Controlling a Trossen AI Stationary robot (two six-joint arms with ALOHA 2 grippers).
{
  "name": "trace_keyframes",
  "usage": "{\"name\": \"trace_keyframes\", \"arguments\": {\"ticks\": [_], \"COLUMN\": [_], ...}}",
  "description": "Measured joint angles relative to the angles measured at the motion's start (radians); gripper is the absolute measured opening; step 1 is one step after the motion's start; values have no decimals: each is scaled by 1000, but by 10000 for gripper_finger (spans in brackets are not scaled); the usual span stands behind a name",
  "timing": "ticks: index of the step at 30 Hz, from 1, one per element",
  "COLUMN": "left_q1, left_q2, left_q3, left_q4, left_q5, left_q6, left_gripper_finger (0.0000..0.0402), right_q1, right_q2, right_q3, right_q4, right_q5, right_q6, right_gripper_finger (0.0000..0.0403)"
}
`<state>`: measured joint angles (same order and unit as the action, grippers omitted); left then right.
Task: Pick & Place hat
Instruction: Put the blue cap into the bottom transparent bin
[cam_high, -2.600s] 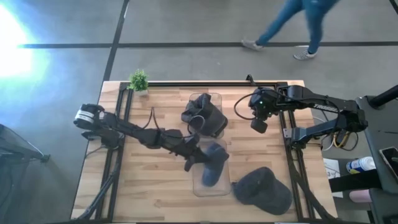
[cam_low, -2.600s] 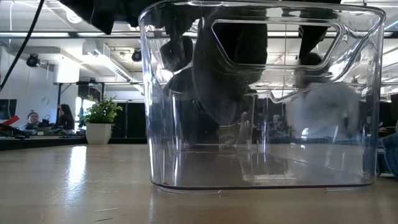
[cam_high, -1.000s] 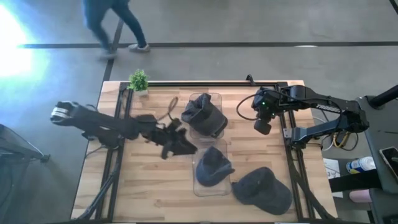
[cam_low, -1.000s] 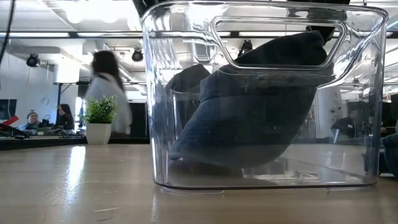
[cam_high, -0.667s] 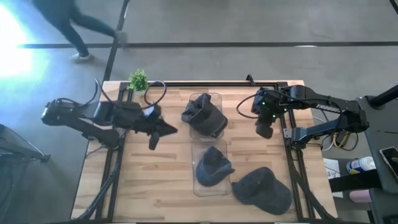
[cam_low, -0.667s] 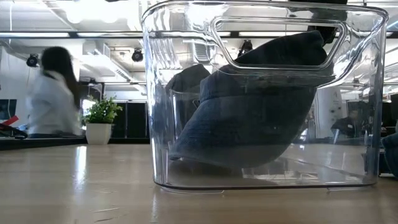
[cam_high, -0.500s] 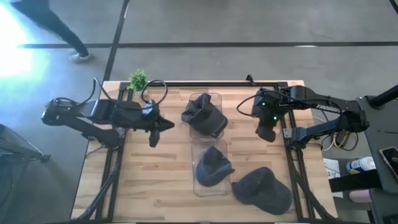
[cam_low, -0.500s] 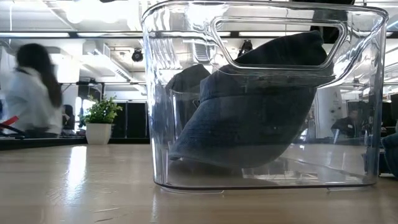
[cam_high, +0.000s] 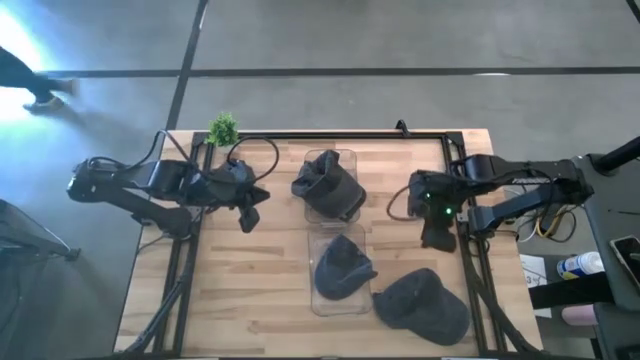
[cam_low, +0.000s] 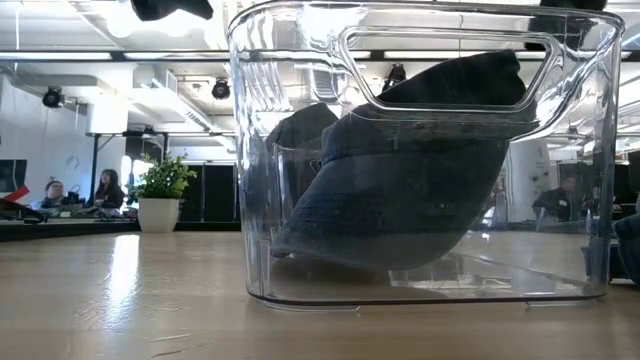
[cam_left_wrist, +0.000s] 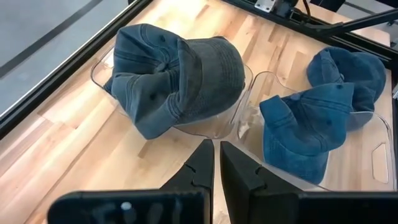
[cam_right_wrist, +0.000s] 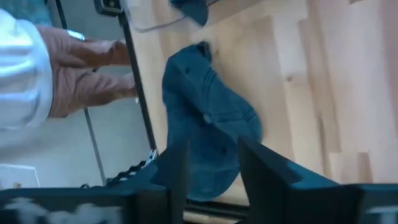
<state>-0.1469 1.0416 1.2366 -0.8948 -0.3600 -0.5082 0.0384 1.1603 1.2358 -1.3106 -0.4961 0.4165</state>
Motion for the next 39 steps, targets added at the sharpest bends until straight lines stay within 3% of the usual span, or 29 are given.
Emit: {"name": "trace_keyframes", "arguments": {"ticks": [7, 14, 25, 39], "left_q1": [11, 42, 76, 87], "left_q2": [0, 0, 0, 0], "left_q3": [0, 0, 0, 0], "left_q4": [-5, -5, -6, -7], "left_q5": [-1, -1, -1, -1], "left_q6": [3, 29, 48, 62], "left_gripper_finger": [20, 20, 20, 20], "right_q1": [165, 265, 305, 304], "right_q2": [17, 108, 288, 326], "right_q3": [-15, -44, -153, -256], "right_q4": [7, 45, 122, 286], "right_q5": [14, 55, 71, 50], "right_q6": [106, 102, -22, -25], "right_gripper_finger": [182, 191, 188, 187]}}
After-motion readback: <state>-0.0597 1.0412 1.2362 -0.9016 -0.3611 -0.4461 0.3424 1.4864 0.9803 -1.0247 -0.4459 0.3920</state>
